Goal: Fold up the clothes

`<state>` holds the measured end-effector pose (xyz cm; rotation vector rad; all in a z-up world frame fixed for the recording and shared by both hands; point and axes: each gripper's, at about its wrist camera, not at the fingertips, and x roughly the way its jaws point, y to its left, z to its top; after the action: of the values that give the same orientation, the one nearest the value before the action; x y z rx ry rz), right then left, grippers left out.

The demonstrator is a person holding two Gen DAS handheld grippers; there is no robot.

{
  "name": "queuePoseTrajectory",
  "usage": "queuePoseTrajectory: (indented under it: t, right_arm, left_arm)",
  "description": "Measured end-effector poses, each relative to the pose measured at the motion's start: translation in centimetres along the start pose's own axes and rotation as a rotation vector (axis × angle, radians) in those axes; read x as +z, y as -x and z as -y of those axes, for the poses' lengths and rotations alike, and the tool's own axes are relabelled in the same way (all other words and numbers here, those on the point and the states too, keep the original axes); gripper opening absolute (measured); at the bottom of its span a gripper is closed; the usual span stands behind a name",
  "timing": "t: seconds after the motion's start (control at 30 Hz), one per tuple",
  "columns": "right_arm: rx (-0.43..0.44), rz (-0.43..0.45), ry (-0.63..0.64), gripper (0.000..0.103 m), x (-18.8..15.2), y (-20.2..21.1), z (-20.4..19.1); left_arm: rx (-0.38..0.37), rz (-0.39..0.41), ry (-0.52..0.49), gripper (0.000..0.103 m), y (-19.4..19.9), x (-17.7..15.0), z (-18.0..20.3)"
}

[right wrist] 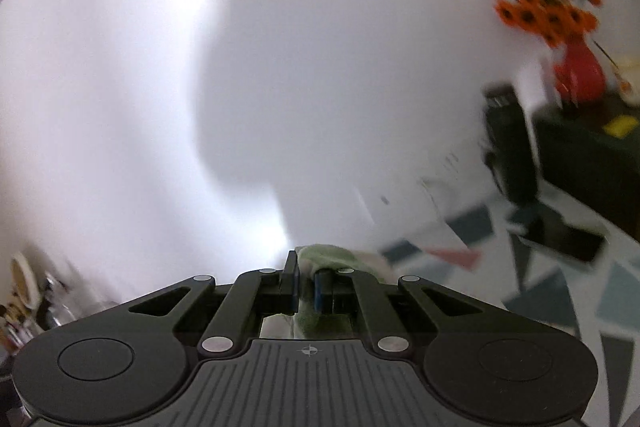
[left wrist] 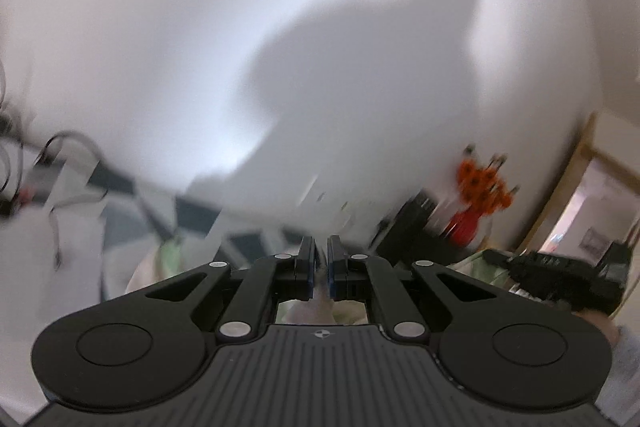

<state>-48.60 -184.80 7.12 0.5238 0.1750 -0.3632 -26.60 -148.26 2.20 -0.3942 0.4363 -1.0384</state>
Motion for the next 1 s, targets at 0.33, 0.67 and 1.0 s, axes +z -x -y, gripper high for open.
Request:
queuePoseTrajectory:
  t: [0.33,0.67,1.0]
  right_arm:
    - [-0.003,0.059,0.113,0.005,5.0,-3.0,-2.7]
    - [-0.253,-0.216,0.117,0.005,-1.7,-10.9,4.5]
    - [-0.304,-0.4,0.13,0.009,-9.0,-13.5,7.5]
  left_arm:
    - [0.019,0.071,-0.024,0.001,-0.9,3.7,-1.5]
    - [0.226,-0.358,0.191,0.019,-2.1,-10.0,-8.9]
    - [0.326,-0.477,0.356,0.059,-1.1,-15.5,-10.4]
